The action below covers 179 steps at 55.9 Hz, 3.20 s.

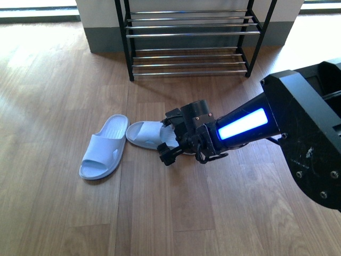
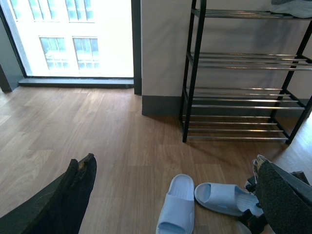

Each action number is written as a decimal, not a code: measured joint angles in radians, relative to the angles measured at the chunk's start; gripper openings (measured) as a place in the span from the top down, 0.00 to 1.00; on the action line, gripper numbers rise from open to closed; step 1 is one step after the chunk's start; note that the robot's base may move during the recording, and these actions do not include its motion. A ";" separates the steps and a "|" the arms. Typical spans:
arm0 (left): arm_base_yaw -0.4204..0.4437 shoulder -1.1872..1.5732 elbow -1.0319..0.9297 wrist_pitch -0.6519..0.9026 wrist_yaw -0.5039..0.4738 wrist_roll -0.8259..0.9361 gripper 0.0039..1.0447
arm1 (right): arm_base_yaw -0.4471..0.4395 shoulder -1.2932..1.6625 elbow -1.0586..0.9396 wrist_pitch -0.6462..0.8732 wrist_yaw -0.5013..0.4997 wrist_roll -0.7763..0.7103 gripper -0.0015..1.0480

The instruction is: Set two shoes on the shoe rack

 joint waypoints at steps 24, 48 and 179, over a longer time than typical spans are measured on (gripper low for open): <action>0.000 0.000 0.000 0.000 0.000 0.000 0.09 | 0.039 0.024 0.047 0.072 -0.100 0.055 0.09; 0.000 0.000 0.000 0.000 0.000 0.000 0.09 | 0.058 0.086 0.220 -0.040 -0.071 0.037 0.46; 0.000 0.000 0.000 0.000 0.002 0.000 0.09 | -0.447 -1.928 -1.990 0.504 0.130 0.235 0.98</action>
